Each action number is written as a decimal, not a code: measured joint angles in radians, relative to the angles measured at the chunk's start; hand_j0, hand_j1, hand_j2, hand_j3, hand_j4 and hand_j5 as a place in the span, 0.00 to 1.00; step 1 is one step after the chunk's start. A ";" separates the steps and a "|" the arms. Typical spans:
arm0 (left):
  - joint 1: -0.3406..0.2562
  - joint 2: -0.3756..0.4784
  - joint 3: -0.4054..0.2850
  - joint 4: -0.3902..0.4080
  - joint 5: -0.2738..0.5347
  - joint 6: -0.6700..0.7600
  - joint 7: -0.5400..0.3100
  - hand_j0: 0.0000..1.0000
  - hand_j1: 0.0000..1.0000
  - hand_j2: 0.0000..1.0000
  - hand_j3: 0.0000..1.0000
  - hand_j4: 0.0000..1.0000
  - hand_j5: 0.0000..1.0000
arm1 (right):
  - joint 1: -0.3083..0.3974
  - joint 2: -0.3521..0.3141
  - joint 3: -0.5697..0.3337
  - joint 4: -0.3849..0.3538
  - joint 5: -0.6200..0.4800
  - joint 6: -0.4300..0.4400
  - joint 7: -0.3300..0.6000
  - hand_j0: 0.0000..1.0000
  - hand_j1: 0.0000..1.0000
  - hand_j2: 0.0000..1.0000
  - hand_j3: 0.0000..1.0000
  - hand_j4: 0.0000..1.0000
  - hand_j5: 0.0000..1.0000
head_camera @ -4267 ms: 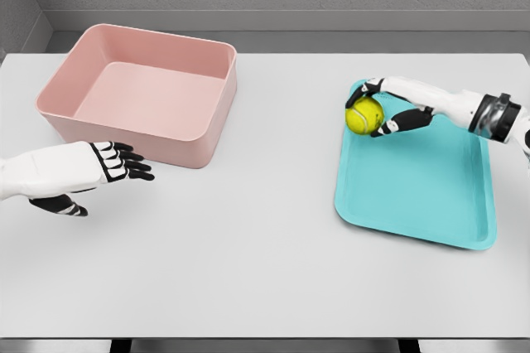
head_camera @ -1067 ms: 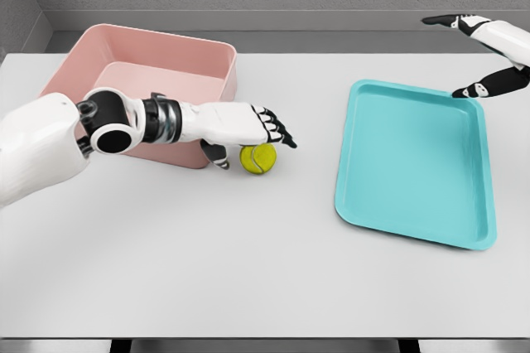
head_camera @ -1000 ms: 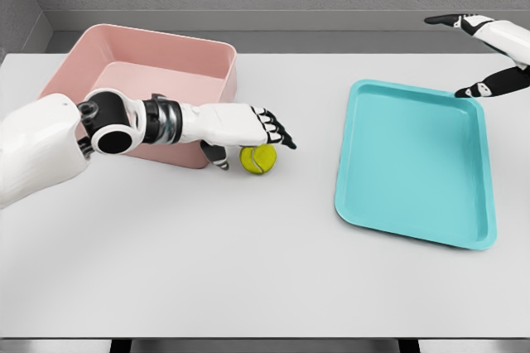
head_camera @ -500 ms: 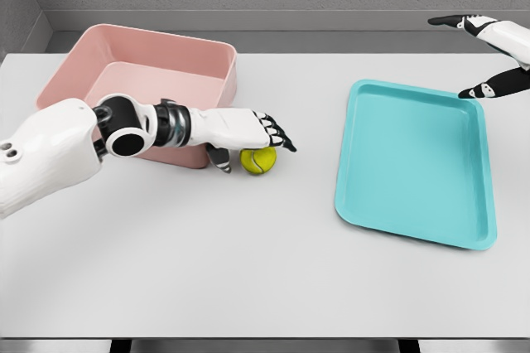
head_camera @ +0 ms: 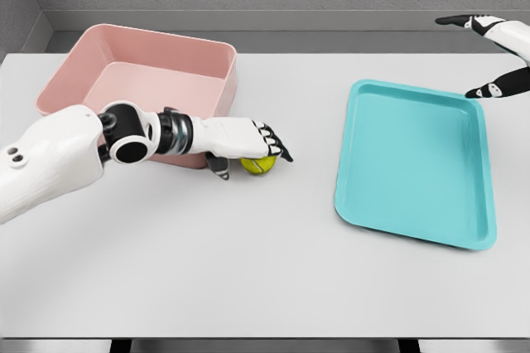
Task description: Put the tennis from the blue tray into the pink basket with both arms
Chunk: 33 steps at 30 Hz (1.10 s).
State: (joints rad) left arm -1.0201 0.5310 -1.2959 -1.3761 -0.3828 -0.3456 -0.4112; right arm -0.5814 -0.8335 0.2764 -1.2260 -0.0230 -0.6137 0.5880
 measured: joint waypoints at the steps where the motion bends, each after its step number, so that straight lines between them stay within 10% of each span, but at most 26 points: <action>1: 0.000 0.000 -0.002 0.000 -0.001 0.000 0.000 0.95 0.95 0.95 0.95 0.95 0.95 | 0.000 -0.001 0.000 0.001 0.000 0.000 0.000 1.00 1.00 1.00 1.00 1.00 1.00; 33: -0.021 0.001 -0.006 -0.018 -0.054 -0.069 0.005 0.39 0.39 0.39 0.39 0.39 0.39 | 0.002 -0.005 -0.006 0.019 -0.001 0.000 0.000 1.00 1.00 1.00 1.00 1.00 1.00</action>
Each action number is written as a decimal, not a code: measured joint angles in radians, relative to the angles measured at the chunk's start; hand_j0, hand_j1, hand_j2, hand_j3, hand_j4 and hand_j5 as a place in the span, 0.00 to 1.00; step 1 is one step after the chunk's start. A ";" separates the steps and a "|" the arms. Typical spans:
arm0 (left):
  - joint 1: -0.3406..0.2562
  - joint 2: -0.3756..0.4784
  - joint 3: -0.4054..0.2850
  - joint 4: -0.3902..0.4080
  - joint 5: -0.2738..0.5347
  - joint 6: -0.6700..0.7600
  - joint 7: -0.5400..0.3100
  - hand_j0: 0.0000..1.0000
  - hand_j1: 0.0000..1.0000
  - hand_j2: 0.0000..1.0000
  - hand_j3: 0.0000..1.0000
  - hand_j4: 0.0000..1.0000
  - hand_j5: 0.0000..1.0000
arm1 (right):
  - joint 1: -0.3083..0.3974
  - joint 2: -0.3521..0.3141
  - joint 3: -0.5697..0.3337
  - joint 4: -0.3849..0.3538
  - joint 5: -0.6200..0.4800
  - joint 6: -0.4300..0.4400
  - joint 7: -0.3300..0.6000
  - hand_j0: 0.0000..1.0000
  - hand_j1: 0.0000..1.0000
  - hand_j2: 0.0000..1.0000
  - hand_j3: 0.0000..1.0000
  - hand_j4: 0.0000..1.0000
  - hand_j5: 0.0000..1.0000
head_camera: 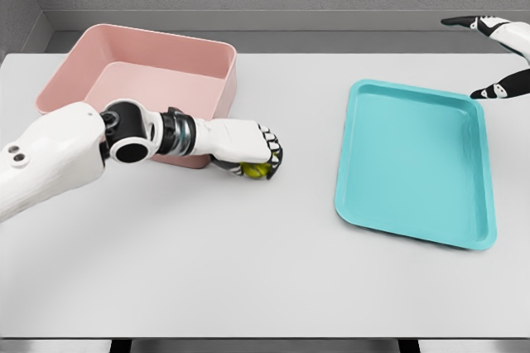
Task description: Put the tennis from the blue tray into the pink basket with both arms
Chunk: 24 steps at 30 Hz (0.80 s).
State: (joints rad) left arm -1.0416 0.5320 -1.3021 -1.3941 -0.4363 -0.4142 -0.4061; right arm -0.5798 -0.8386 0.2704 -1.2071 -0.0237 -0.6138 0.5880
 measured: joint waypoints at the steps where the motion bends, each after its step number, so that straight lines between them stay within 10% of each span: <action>1: 0.000 0.002 0.001 -0.007 0.002 -0.010 0.000 0.38 0.38 0.38 0.38 0.38 0.38 | 0.000 0.000 -0.002 0.000 0.000 0.000 0.000 1.00 1.00 1.00 1.00 1.00 1.00; 24: -0.075 0.235 0.281 -0.034 0.215 -0.196 0.009 0.33 0.33 0.33 0.33 0.33 0.33 | 0.006 -0.015 -0.005 -0.001 0.000 0.000 0.007 1.00 1.00 1.00 1.00 1.00 1.00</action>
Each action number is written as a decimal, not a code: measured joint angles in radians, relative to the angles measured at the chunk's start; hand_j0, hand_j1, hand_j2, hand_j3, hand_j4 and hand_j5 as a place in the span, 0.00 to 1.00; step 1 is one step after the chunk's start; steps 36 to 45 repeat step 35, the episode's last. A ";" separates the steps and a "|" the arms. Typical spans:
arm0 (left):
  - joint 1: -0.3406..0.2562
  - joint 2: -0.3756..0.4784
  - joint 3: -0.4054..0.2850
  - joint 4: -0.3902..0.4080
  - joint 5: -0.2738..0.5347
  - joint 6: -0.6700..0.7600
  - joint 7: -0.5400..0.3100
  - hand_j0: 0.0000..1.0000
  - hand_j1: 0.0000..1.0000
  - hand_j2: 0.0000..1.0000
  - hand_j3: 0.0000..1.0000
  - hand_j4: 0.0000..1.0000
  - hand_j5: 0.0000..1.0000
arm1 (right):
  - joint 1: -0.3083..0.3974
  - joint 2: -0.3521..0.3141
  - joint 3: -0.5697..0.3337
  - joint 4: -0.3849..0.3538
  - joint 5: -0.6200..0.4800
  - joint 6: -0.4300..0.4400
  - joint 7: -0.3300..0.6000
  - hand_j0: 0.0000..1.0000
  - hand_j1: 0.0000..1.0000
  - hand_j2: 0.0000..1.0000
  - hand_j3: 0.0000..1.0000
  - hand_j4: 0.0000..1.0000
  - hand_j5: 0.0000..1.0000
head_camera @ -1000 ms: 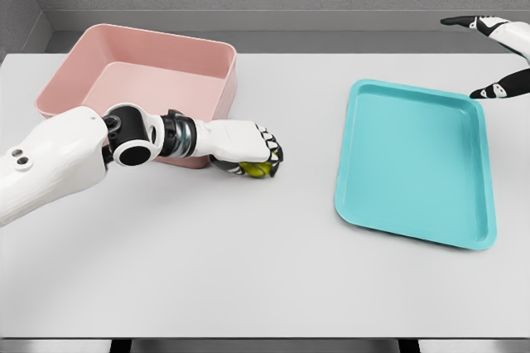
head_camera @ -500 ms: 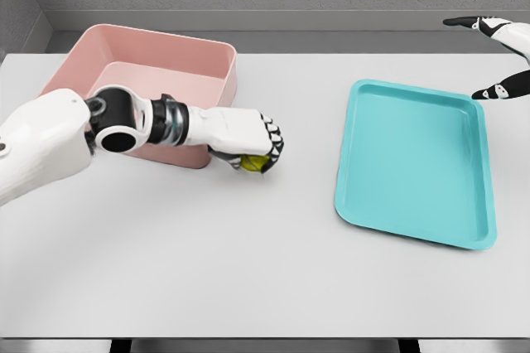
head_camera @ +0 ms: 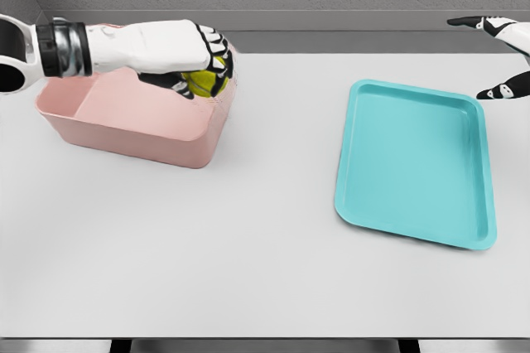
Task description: Put the tennis from the blue tray into the pink basket with both arms
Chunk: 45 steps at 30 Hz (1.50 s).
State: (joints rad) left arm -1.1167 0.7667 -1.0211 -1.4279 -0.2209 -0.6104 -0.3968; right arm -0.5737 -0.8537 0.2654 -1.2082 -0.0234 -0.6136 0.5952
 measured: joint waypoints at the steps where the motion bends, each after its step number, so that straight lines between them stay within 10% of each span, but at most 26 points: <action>1: -0.003 0.003 0.011 0.028 0.001 0.000 -0.001 0.33 0.33 0.33 0.33 0.33 0.33 | -0.002 0.001 0.000 0.000 0.000 0.000 0.005 1.00 1.00 1.00 1.00 1.00 1.00; 7: 0.015 -0.055 0.032 0.279 -0.032 -0.003 -0.004 0.41 0.41 0.41 0.41 0.41 0.41 | -0.005 -0.001 -0.012 -0.002 -0.001 0.000 0.015 1.00 1.00 1.00 1.00 1.00 1.00; 8: 0.023 -0.067 0.031 0.317 -0.042 -0.003 -0.004 0.49 0.49 0.49 0.49 0.49 0.49 | -0.005 -0.001 -0.013 -0.002 -0.001 0.000 0.015 1.00 1.00 1.00 1.00 1.00 1.00; 10: 0.023 -0.083 0.031 0.369 -0.053 -0.003 -0.002 0.96 0.96 0.96 0.96 0.96 0.96 | -0.008 0.001 -0.014 -0.003 -0.001 0.000 0.016 1.00 1.00 1.00 1.00 1.00 1.00; 17: 0.028 -0.093 0.033 0.401 -0.044 -0.003 0.005 1.00 1.00 1.00 1.00 1.00 1.00 | -0.012 -0.003 -0.016 -0.005 -0.001 0.000 0.016 1.00 1.00 1.00 1.00 1.00 1.00; 27: 0.041 0.061 0.028 -0.165 0.048 -0.002 0.006 1.00 1.00 1.00 1.00 1.00 1.00 | -0.002 -0.020 -0.024 -0.006 0.000 0.000 0.016 1.00 1.00 1.00 1.00 1.00 1.00; 45: 0.089 0.050 0.006 -0.222 0.050 -0.002 0.005 1.00 1.00 1.00 1.00 1.00 1.00 | 0.002 -0.047 -0.031 -0.006 0.000 0.000 0.016 1.00 1.00 1.00 1.00 1.00 1.00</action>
